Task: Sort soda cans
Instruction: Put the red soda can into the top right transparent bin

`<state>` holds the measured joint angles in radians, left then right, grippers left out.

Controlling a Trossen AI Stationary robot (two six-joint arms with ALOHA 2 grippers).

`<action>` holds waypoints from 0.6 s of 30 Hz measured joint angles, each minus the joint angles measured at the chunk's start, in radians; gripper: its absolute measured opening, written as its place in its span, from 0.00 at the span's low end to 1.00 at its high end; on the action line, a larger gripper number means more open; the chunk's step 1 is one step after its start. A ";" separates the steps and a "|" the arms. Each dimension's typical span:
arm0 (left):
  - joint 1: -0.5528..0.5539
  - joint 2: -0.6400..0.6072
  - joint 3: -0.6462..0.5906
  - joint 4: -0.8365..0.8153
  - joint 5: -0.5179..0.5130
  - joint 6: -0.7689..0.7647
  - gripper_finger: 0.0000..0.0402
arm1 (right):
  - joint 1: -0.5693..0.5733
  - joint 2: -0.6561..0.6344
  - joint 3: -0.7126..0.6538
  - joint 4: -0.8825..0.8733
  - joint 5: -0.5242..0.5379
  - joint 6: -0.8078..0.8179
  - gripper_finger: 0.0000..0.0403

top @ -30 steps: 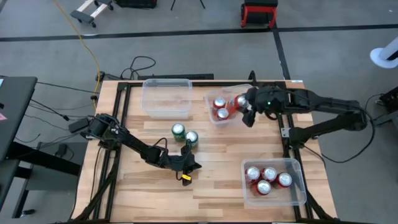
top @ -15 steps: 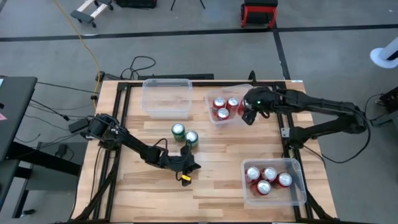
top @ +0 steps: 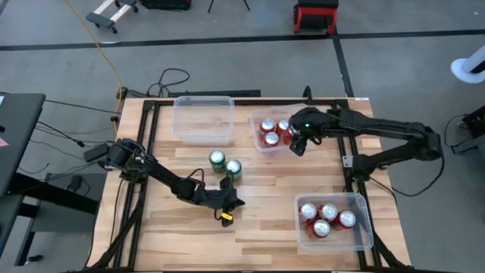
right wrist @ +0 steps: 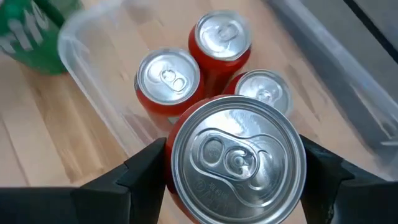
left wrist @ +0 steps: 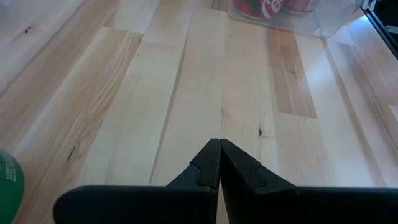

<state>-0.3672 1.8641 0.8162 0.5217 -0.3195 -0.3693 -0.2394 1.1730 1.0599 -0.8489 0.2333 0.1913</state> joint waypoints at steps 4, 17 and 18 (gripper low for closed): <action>0.000 0.000 0.000 -0.007 0.000 -0.007 0.01 | 0.000 0.065 0.000 0.033 -0.009 -0.017 0.69; -0.006 0.000 0.000 -0.038 0.000 -0.023 0.01 | -0.064 0.118 -0.074 0.167 -0.057 0.043 0.69; -0.007 0.000 0.000 -0.043 0.000 -0.026 0.01 | -0.074 0.110 -0.092 0.181 -0.065 0.058 0.69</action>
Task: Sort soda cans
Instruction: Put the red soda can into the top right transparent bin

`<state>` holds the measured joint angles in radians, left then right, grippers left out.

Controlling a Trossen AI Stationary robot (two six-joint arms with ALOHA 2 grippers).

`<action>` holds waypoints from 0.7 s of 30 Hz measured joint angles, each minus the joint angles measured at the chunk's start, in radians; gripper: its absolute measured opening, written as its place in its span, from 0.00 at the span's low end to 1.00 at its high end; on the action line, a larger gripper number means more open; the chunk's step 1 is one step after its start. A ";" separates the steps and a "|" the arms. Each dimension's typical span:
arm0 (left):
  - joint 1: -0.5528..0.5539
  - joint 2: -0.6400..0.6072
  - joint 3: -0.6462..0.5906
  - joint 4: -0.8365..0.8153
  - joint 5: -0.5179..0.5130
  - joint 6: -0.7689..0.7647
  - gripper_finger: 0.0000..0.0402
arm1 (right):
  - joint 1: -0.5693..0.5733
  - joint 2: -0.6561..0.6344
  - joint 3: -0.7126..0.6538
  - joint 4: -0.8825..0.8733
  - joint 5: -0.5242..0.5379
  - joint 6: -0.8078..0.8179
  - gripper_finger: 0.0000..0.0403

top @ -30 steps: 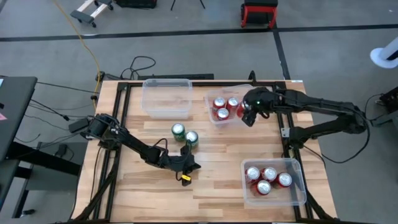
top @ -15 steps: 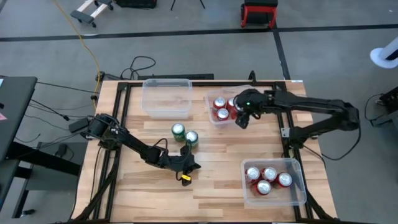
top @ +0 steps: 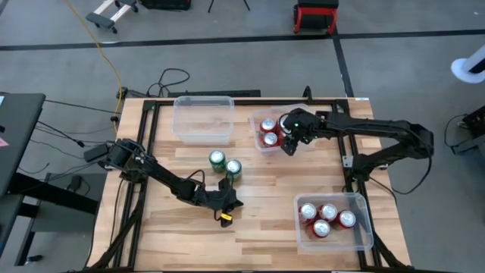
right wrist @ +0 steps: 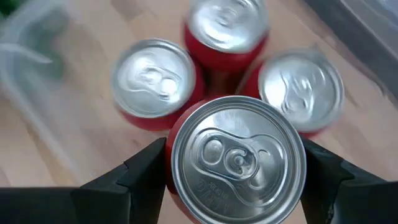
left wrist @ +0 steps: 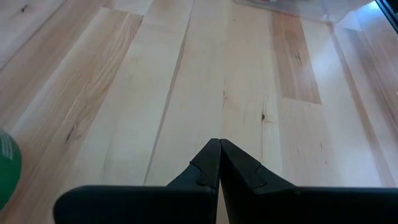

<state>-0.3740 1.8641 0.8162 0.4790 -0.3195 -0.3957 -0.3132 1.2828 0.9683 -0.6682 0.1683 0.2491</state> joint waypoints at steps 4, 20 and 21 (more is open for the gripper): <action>0.000 0.000 0.000 -0.002 0.000 -0.008 0.01 | -0.019 -0.027 -0.059 0.033 -0.004 0.043 0.69; 0.000 0.000 0.000 0.000 0.000 -0.008 0.01 | -0.022 -0.030 -0.127 0.141 -0.017 0.088 0.71; 0.000 0.000 0.000 0.000 0.000 -0.008 0.01 | -0.022 -0.030 -0.127 0.140 -0.017 0.087 0.72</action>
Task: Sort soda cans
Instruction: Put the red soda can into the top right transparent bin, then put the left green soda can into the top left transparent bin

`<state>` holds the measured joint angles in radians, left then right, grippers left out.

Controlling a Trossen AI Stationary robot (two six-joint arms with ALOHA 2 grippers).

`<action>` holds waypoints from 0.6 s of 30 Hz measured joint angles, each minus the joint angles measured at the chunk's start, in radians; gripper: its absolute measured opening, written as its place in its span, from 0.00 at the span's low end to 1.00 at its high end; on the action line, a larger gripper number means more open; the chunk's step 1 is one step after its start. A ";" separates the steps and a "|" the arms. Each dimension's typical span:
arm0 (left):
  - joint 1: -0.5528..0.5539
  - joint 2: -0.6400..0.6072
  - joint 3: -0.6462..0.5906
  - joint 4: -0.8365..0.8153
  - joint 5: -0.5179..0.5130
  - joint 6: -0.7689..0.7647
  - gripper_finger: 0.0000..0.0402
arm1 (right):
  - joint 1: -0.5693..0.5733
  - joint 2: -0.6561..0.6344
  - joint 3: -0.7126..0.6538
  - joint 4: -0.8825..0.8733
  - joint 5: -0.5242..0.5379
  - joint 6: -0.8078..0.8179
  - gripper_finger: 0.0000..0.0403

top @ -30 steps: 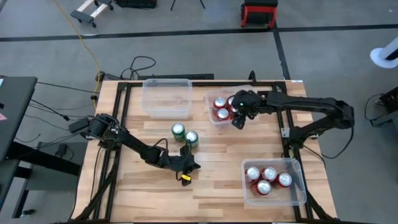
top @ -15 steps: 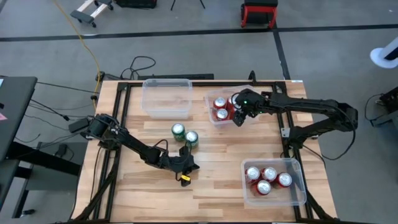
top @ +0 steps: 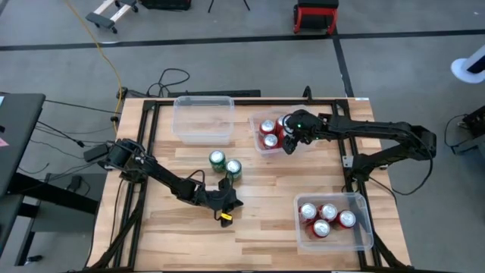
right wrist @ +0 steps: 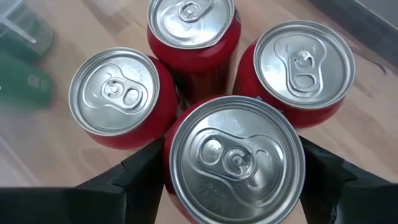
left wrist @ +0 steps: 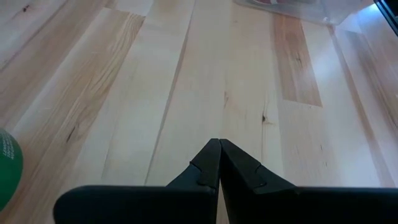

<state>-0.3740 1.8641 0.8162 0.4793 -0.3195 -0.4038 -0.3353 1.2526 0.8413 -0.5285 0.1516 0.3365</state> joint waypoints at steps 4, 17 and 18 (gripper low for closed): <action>0.000 0.000 0.000 0.000 0.000 0.000 0.01 | 0.002 0.000 0.000 -0.004 0.000 -0.001 0.77; 0.000 0.000 0.000 -0.001 0.000 -0.001 0.01 | 0.002 0.001 -0.001 -0.007 0.003 -0.007 0.98; 0.000 0.000 0.000 0.000 0.000 -0.002 0.01 | 0.002 0.001 -0.001 -0.007 0.003 -0.007 0.97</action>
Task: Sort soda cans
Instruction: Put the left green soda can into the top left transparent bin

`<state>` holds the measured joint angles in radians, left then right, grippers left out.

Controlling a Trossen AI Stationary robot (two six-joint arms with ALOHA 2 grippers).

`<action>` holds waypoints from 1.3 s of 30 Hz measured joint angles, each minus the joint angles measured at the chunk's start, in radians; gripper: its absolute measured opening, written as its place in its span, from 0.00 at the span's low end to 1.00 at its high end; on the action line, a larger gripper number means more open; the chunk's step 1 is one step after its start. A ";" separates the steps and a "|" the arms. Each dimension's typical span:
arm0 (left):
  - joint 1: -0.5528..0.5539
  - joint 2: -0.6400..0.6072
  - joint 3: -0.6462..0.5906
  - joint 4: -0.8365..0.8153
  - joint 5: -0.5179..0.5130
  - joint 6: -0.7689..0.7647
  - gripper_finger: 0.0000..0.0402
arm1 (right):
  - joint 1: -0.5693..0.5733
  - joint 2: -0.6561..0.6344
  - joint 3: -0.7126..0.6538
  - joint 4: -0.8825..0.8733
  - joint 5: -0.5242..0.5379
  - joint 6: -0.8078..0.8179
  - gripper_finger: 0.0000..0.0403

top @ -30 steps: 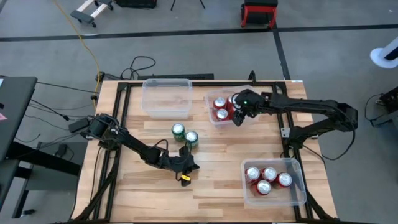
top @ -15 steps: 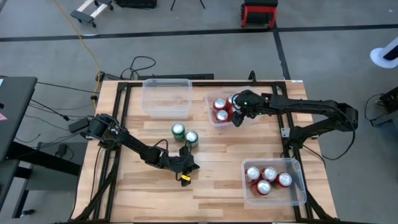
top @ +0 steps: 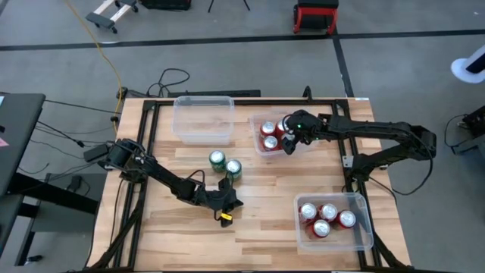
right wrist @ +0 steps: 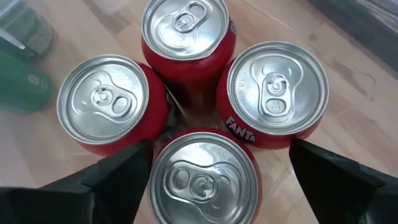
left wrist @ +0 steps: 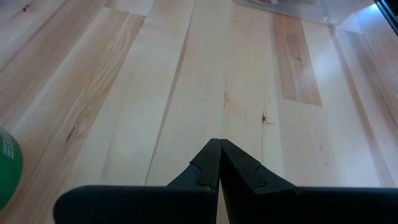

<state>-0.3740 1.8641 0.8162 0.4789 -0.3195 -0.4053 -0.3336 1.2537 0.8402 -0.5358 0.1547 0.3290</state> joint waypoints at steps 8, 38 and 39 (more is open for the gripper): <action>-0.004 -0.034 0.003 0.026 0.028 0.016 0.08 | 0.021 -0.058 -0.003 0.020 -0.001 0.007 0.98; 0.169 -0.833 0.008 -0.773 -0.154 0.252 0.79 | 0.532 -0.279 -0.001 0.634 0.104 -0.133 0.98; 0.186 -0.824 0.008 -0.787 -0.148 0.258 0.81 | 0.532 -0.266 -0.001 0.641 0.108 -0.138 0.98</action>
<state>-0.1885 1.0396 0.8246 -0.3085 -0.4674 -0.1470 0.1984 0.9873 0.8394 0.1057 0.2629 0.1908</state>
